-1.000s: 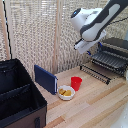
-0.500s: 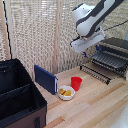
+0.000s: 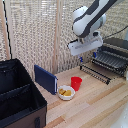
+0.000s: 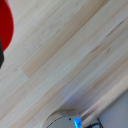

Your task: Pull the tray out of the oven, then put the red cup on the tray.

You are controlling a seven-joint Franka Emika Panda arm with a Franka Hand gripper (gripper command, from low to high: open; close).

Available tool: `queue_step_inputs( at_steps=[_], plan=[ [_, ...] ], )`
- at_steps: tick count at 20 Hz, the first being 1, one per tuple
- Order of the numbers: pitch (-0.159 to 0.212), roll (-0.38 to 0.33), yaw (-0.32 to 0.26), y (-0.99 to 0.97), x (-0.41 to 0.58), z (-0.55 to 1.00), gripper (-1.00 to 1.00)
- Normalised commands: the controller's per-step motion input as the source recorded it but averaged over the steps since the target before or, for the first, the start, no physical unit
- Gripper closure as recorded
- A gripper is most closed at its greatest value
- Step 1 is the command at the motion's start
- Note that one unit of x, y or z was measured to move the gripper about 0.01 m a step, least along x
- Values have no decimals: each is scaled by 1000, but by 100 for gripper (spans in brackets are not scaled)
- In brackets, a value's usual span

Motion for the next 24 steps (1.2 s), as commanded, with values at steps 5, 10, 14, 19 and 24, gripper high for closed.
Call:
queue_step_inputs(
  at_steps=[5, 10, 14, 19, 24],
  plan=[
    [-34, 119, -6, 101, -81, -458, -100],
    [-82, 109, 0, 85, -39, -505, -100],
    [-88, 105, 7, 49, -108, -514, -100],
    [-65, 68, 64, -1, -133, -489, -100],
    [-81, 48, 88, -45, -65, -270, 100]
  ],
)
